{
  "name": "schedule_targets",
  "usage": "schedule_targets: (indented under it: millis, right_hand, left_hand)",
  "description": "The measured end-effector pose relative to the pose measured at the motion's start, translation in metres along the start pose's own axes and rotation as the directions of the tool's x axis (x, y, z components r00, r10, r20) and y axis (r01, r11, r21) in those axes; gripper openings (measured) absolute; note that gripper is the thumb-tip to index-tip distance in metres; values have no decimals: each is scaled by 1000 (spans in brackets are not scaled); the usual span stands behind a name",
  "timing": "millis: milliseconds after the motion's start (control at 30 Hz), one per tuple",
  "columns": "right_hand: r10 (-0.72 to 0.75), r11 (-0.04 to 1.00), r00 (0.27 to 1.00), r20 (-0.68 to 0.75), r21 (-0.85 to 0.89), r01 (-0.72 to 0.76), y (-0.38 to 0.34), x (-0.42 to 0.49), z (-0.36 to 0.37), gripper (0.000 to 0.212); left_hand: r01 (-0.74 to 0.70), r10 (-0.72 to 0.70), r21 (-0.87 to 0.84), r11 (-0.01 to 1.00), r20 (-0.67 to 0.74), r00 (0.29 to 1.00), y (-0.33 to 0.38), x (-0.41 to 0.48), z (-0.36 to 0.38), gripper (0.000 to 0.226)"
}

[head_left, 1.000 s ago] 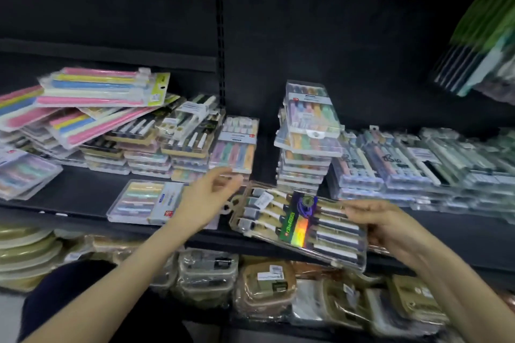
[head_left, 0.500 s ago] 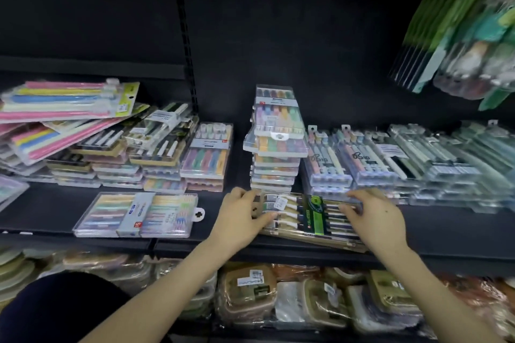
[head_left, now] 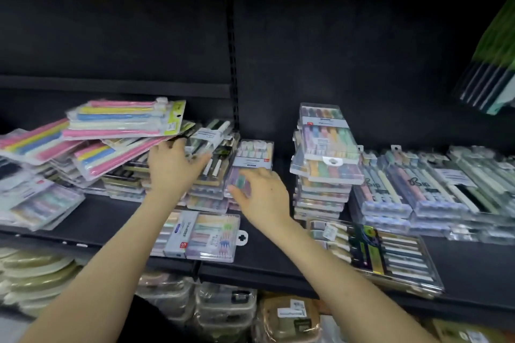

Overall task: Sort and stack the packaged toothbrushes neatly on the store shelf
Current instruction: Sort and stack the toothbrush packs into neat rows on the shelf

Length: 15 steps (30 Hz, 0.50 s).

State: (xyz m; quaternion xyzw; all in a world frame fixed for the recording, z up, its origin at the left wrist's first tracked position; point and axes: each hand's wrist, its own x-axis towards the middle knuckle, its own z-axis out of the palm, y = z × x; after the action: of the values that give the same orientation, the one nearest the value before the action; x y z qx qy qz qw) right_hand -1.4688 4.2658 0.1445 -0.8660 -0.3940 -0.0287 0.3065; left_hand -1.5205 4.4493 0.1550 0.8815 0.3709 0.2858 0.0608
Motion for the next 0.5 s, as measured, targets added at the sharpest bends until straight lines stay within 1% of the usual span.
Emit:
schedule_targets:
  millis: [67, 133, 200, 233, 267, 300, 333, 367, 400, 433, 467, 500]
  right_hand:
    - [6, 997, 999, 38, -73, -4, -8, 26, 19, 56]
    - [30, 998, 996, 84, -48, -26, -13, 44, 37, 64]
    - [22, 999, 994, 104, -29, -19, -15, 55, 52, 65]
    - [5, 999, 995, 95, -42, -1, -15, 57, 57, 63]
    - [-15, 998, 997, 73, -58, 19, -13, 57, 60, 61]
    - [-39, 996, 998, 40, -74, 42, -11, 55, 62, 59]
    - [-75, 993, 997, -2, -92, 75, -10, 51, 62, 58]
    - [-118, 987, 991, -66, -121, 109, -10, 45, 61, 57]
    - [-158, 978, 974, -161, -161, 132, -10, 38, 62, 58]
    - [-187, 969, 947, -260, -205, 134, -12, 32, 63, 60]
    - [-193, 963, 923, -334, -244, 113, -16, 28, 63, 64]
    - [-172, 962, 913, -371, -261, 76, -22, 27, 63, 69]
  left_hand:
    - [-73, 65, 111, 991, 67, 996, 2, 12, 3, 63]
    - [-103, 95, 89, 991, 91, 991, 2, 21, 0, 51]
    - [-95, 95, -4, 995, 111, 989, 1, 23, -9, 36]
    - [-68, 75, -67, 995, 120, 990, -2, 22, -15, 31]
    - [-8, 29, -149, 989, 136, 990, -6, 19, -23, 32]
    - [81, -37, -265, 961, 169, 985, -12, 15, -31, 35]
    - [177, -98, -403, 898, 210, 973, -19, 10, -40, 34]
    - [251, -137, -536, 806, 244, 960, -27, 5, -48, 27]
    - [300, -158, -632, 715, 272, 949, -36, -1, -54, 16]
    - [334, -170, -692, 640, 296, 940, -44, -7, -61, 10]
    - [352, -174, -725, 592, 312, 934, -49, -13, -66, 11]
    - [369, -183, -750, 550, 322, 929, -51, -18, -70, 15]
